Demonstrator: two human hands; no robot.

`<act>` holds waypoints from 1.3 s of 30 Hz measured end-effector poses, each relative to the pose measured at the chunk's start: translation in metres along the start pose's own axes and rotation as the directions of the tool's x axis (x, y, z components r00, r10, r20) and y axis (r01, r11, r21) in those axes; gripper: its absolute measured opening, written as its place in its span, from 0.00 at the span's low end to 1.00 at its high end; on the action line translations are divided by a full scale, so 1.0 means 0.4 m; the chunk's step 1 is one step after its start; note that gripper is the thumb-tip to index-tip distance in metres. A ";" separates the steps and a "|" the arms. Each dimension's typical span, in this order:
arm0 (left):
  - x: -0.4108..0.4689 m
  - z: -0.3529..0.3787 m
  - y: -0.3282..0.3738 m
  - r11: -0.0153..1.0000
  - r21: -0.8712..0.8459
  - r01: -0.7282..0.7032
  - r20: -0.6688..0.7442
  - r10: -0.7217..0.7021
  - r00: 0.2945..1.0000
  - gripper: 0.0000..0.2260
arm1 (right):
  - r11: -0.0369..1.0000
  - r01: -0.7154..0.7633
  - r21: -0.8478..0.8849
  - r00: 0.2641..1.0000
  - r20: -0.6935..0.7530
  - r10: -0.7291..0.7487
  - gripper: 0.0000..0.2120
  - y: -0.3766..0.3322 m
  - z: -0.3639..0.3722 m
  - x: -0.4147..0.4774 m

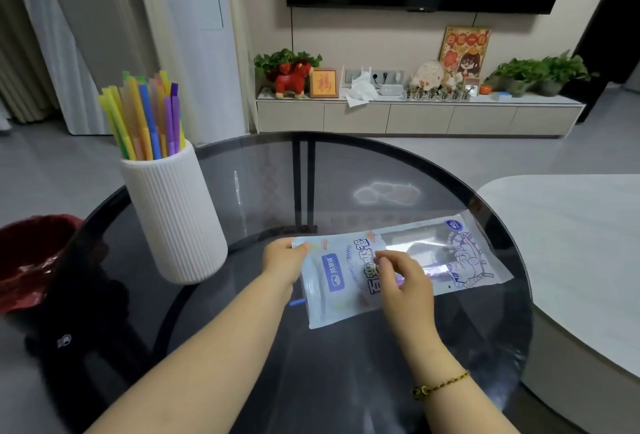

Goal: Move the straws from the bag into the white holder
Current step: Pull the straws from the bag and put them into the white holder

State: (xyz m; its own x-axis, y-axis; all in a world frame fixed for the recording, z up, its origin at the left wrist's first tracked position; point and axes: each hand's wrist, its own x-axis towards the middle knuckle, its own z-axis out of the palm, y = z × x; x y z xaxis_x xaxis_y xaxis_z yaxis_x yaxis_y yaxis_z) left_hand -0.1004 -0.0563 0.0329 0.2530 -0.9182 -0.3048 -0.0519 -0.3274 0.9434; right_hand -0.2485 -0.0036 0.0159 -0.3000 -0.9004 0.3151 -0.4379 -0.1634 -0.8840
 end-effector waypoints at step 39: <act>-0.150 -0.132 -0.049 0.575 -0.697 0.428 0.376 -0.214 0.901 0.14 | 0.661 -0.295 0.690 0.941 0.089 0.327 0.08 -0.251 0.086 0.035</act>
State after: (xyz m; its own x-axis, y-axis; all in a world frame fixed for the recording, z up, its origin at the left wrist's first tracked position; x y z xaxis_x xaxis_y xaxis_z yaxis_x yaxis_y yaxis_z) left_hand -0.0637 0.0170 0.0397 -0.1240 -0.8413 -0.5261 0.7520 -0.4256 0.5034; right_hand -0.1797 -0.0137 0.0971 -0.3502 -0.9364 -0.0238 0.3843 -0.1205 -0.9153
